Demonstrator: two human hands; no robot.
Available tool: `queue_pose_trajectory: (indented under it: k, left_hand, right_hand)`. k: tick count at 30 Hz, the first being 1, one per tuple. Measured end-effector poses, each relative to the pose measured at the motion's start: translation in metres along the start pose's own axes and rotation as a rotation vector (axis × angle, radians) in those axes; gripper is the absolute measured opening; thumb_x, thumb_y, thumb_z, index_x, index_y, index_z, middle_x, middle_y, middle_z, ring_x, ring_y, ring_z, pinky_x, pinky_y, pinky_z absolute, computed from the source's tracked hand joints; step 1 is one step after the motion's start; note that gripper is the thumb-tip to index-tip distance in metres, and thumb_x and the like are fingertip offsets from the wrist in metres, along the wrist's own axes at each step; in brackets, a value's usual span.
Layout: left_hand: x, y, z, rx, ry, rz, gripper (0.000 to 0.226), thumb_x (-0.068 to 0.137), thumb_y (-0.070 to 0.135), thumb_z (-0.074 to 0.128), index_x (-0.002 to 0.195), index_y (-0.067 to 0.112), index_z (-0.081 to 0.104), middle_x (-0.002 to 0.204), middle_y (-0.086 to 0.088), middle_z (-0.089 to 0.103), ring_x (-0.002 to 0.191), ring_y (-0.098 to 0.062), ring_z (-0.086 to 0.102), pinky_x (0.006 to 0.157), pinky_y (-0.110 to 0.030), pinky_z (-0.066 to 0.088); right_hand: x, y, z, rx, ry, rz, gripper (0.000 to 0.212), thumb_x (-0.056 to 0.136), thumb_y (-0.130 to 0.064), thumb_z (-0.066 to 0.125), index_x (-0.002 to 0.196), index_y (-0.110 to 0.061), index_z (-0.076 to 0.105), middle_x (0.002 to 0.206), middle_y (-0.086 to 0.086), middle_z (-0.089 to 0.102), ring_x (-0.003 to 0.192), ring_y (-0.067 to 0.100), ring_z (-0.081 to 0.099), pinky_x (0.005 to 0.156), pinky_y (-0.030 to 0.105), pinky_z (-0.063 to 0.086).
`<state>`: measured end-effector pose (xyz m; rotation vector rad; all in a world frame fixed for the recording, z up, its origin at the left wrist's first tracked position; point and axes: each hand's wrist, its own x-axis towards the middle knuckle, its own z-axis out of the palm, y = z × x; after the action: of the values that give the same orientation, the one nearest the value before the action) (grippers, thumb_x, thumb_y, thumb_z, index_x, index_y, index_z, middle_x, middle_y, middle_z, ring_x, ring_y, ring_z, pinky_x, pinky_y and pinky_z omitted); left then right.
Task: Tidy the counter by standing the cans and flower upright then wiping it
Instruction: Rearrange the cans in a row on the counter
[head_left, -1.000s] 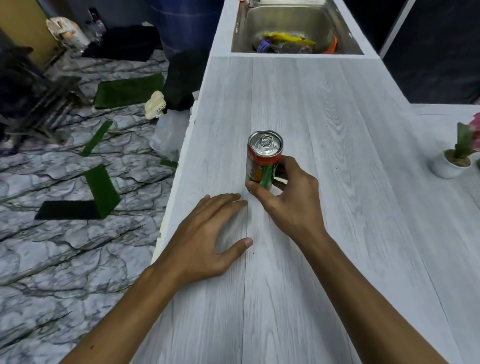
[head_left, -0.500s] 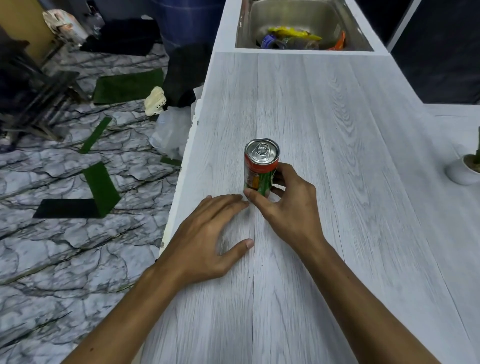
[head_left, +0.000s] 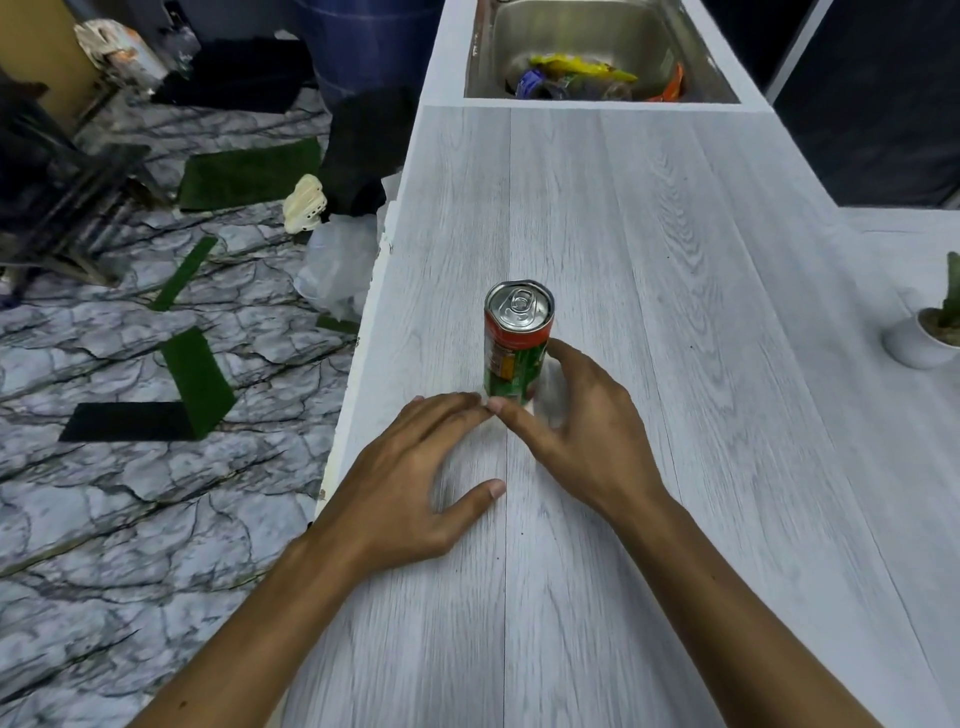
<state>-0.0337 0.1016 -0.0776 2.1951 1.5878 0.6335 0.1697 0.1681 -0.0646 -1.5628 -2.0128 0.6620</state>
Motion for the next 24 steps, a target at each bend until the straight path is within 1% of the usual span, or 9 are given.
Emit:
queue_pose_trajectory:
  k: [2, 4, 11, 15, 20, 24]
  left_hand:
    - [-0.002, 0.001, 0.001, -0.001, 0.005, -0.016, 0.067, 0.095, 0.06, 0.058, 0.153, 0.03, 0.042, 0.157, 0.013, 0.041, 0.147, -0.005, 0.034, 0.117, -0.036, 0.037]
    - [-0.005, 0.003, 0.001, 0.0, 0.018, -0.025, 0.067, 0.095, 0.061, 0.058, 0.152, 0.03, 0.043, 0.157, 0.013, 0.041, 0.146, -0.005, 0.034, 0.117, -0.032, 0.037]
    - [-0.01, 0.02, -0.001, 0.006, 0.055, -0.034, 0.066, 0.094, 0.06, 0.059, 0.15, 0.027, 0.047, 0.155, 0.013, 0.044, 0.145, -0.004, 0.036, 0.116, -0.028, 0.036]
    - [-0.015, 0.04, 0.0, 0.004, 0.071, -0.041, 0.067, 0.094, 0.063, 0.056, 0.151, 0.029, 0.045, 0.156, 0.014, 0.043, 0.146, -0.003, 0.034, 0.117, -0.025, 0.034]
    - [-0.017, 0.069, 0.006, 0.001, 0.079, -0.04, 0.066, 0.094, 0.062, 0.055, 0.152, 0.033, 0.043, 0.158, 0.015, 0.041, 0.147, -0.004, 0.033, 0.116, -0.028, 0.035]
    - [-0.015, 0.095, 0.016, 0.009, 0.058, -0.03, 0.068, 0.093, 0.062, 0.055, 0.154, 0.034, 0.041, 0.161, 0.017, 0.037, 0.15, -0.003, 0.029, 0.119, -0.029, 0.033]
  right_hand:
    - [-0.006, 0.003, -0.004, -0.033, -0.012, 0.011, 0.088, 0.086, -0.078, 0.053, 0.155, -0.025, 0.035, 0.157, -0.002, 0.044, 0.142, 0.018, 0.043, 0.105, 0.03, 0.037]
    - [-0.013, 0.007, -0.01, -0.076, -0.02, 0.001, 0.086, 0.089, -0.077, 0.048, 0.155, -0.025, 0.034, 0.159, -0.003, 0.041, 0.143, 0.016, 0.041, 0.103, 0.025, 0.031]
    - [-0.038, 0.015, -0.036, -0.171, -0.086, -0.043, 0.084, 0.09, -0.079, 0.035, 0.159, -0.031, 0.026, 0.166, -0.01, 0.024, 0.152, 0.01, 0.022, 0.113, 0.025, 0.018]
    - [-0.058, 0.018, -0.056, -0.215, -0.114, -0.129, 0.078, 0.094, -0.075, 0.036, 0.16, -0.032, 0.026, 0.167, -0.014, 0.019, 0.152, 0.003, 0.014, 0.115, 0.02, 0.008]
    - [-0.081, 0.027, -0.077, -0.224, -0.153, -0.175, 0.076, 0.096, -0.075, 0.034, 0.16, -0.034, 0.026, 0.166, -0.015, 0.019, 0.153, 0.002, 0.013, 0.12, 0.024, 0.008]
    - [-0.1, 0.042, -0.094, -0.238, -0.155, -0.173, 0.075, 0.097, -0.075, 0.033, 0.16, -0.035, 0.024, 0.166, -0.017, 0.018, 0.152, -0.001, 0.011, 0.119, 0.019, 0.004]
